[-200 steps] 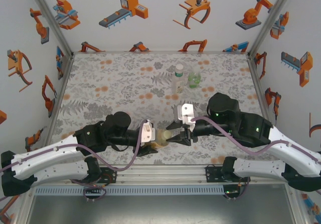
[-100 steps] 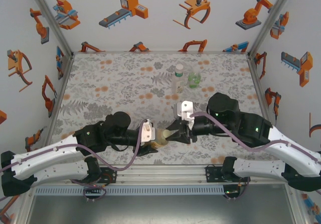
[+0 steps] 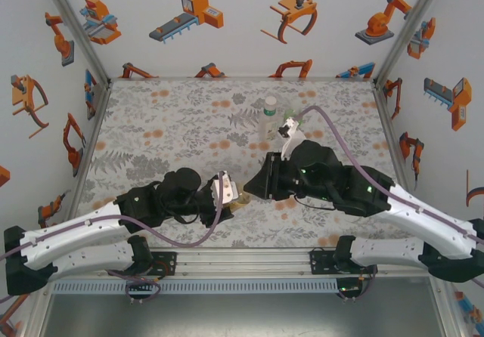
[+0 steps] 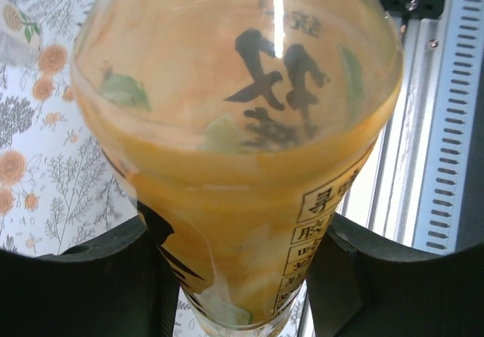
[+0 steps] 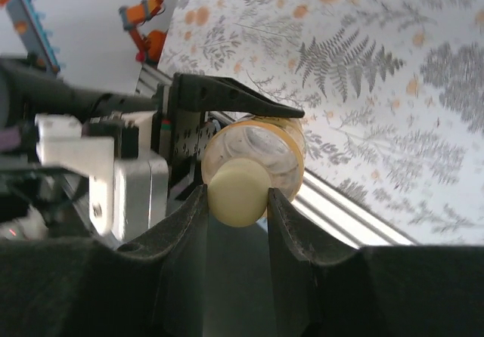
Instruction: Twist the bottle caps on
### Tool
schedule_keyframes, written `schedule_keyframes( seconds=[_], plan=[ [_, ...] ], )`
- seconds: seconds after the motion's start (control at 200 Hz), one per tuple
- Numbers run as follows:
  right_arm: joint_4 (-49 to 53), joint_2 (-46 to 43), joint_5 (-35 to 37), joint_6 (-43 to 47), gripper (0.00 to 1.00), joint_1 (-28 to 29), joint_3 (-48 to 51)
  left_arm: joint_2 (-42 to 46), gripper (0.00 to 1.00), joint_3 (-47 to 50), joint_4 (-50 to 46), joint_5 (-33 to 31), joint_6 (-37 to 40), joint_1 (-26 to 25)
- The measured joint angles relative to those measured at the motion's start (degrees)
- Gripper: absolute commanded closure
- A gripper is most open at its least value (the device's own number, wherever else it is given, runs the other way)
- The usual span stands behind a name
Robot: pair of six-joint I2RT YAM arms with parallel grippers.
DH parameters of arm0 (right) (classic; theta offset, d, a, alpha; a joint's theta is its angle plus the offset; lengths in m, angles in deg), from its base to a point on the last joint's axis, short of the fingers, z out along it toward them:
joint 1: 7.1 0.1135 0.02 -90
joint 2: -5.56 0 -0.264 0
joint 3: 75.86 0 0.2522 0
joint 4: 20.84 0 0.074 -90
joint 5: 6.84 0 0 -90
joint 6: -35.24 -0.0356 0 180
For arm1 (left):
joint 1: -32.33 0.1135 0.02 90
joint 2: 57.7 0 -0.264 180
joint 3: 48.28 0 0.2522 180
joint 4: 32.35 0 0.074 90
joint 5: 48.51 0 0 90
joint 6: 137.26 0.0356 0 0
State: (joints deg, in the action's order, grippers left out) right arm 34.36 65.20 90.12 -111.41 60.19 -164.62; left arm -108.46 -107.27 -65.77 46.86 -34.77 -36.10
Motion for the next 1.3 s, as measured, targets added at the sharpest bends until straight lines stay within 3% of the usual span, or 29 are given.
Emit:
schedule_keyframes(
  seconds=[0.135, 0.33, 0.421, 0.616, 0.841, 1.087, 1.302],
  plan=[
    [3.3, 2.0, 2.8, -7.7, 0.96, 0.0, -1.7, -0.4, 1.00, 0.0, -0.9, -1.7, 0.0, 0.2],
    [3.2, 1.3, 3.9, -7.5, 0.55, 0.0, -1.6, -0.5, 1.00, 0.0, 0.1, -2.1, 0.0, 0.2],
    [-0.2, -0.1, 4.8, -3.4, 0.44, -0.1, -0.8, -0.3, 1.00, 0.0, 1.5, -0.6, 0.7, -0.2],
    [-9.1, -6.2, 2.6, 13.7, 0.44, -0.3, 1.9, -0.2, 1.00, 0.0, 3.1, 3.2, 1.5, -0.8],
    [-15.6, -14.4, -7.9, 37.4, 0.40, -0.3, 5.0, -0.9, 1.00, -0.8, 2.8, 8.6, 2.3, -0.9],
    [-11.6, -15.0, -22.3, 55.5, 0.39, -0.3, 4.0, -4.0, 1.00, -4.2, 2.1, 15.8, 3.0, -1.3],
    [-6.8, -12.4, -30.4, 63.5, 0.43, -0.3, 3.2, -5.3, 1.00, -5.3, 2.0, 19.7, 3.5, -1.5]
  ],
)
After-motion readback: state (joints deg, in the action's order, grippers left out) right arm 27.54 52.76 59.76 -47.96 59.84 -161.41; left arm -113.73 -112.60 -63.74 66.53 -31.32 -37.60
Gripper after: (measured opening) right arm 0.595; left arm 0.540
